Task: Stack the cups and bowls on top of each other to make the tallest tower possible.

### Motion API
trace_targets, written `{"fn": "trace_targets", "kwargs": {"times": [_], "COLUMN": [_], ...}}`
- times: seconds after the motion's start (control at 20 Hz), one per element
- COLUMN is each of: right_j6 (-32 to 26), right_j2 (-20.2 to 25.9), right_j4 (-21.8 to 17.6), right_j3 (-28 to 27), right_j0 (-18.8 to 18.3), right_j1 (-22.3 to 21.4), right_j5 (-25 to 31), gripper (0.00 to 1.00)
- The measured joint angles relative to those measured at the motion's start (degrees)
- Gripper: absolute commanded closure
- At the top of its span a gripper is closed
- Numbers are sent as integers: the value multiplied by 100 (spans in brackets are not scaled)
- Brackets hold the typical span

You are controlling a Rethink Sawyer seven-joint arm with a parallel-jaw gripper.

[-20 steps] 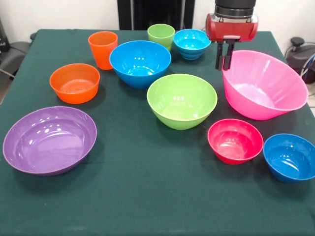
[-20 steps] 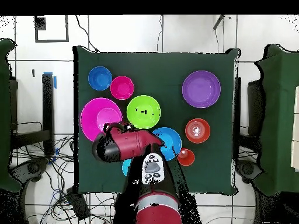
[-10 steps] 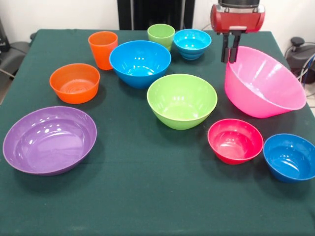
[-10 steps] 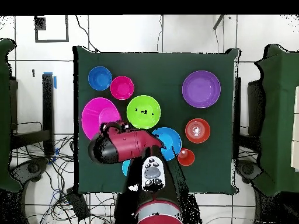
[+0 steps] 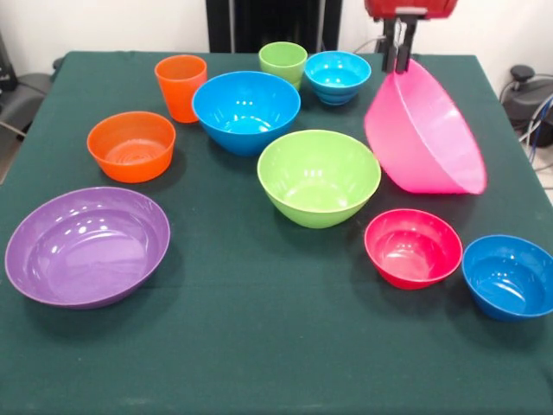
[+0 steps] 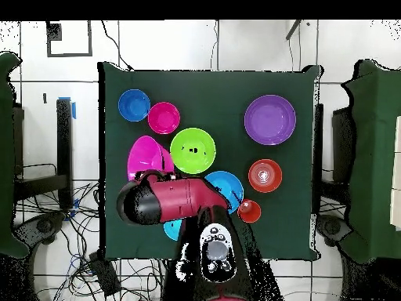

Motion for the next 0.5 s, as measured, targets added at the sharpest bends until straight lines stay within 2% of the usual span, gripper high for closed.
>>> {"fn": "trace_targets", "kwargs": {"times": [0.2, 0.5], "right_j6": [0, 0], "right_j2": [55, 167], "right_j4": [40, 44], "right_j3": [74, 107], "right_j0": [-26, -79], "right_j1": [-267, -479], "right_j5": [299, 380], "gripper": [100, 100]}}
